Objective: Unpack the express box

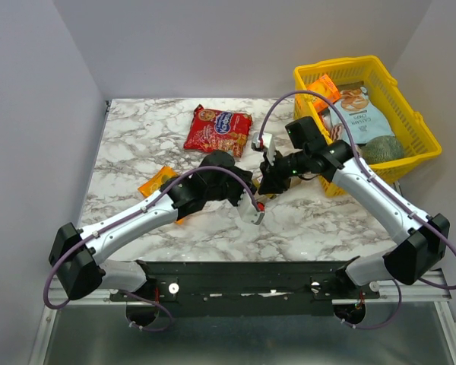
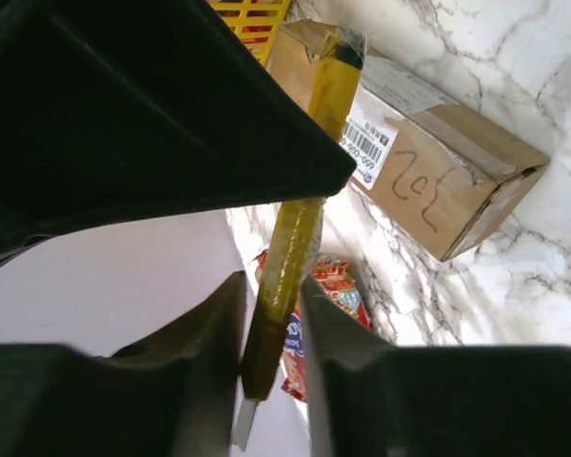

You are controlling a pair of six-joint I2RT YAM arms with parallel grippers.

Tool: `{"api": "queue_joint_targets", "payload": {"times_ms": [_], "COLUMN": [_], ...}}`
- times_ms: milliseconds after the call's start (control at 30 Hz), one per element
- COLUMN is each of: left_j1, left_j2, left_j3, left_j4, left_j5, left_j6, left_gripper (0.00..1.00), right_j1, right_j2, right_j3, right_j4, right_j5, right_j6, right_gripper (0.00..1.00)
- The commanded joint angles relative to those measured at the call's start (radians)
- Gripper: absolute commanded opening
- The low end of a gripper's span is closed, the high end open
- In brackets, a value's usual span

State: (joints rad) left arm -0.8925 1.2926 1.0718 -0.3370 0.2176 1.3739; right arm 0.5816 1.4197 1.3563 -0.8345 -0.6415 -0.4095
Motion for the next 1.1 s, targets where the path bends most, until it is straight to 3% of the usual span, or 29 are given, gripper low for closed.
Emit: {"api": "queue_joint_targets", "payload": {"times_ms": [0,67,133,233,267,333,467,567,767,1067], "left_j1": [-0.008,0.000,0.006,0.032,0.043,0.085,0.153,0.168,0.225,0.313], "left_j2": [0.008,0.011,0.008,-0.013,-0.021,-0.024,-0.016,-0.021,-0.012,-0.036], "left_j3": [0.037,0.039,0.046,0.062,0.091,0.131,0.232,0.249,0.254,0.189], "left_j4": [0.023,0.032,0.006,-0.062,-0.118,-0.192,-0.319,-0.312,-0.205,-0.096], "left_j5": [-0.046,-0.066,-0.057,-0.005,0.023,0.078,0.257,0.311,0.382,0.509], "left_j6": [0.011,-0.062,-0.140,-0.275,-0.314,-0.436,-0.623,-0.702,-0.860,-1.000], "left_gripper": [0.11,0.00,0.00,0.00,0.00,0.00,0.00,0.00,0.00,0.00], "right_j1": [0.007,0.007,0.007,0.004,-0.006,-0.044,-0.111,-0.129,-0.118,-0.118], "right_j2": [-0.019,-0.018,-0.016,-0.018,-0.016,-0.016,-0.019,0.001,0.143,0.119], "right_j3": [0.010,0.015,0.044,0.118,0.188,0.254,0.326,0.291,0.351,0.350], "right_j4": [0.015,0.023,0.029,0.011,0.006,0.006,0.093,0.187,0.201,0.210], "right_j5": [0.013,0.014,0.025,0.025,0.034,0.031,0.037,0.159,0.393,0.302], "right_j6": [0.001,0.011,0.041,0.058,0.066,0.096,0.179,0.216,0.135,0.118], "right_gripper": [0.06,0.06,0.09,0.34,0.48,0.61,1.00,1.00,1.00,1.00]}}
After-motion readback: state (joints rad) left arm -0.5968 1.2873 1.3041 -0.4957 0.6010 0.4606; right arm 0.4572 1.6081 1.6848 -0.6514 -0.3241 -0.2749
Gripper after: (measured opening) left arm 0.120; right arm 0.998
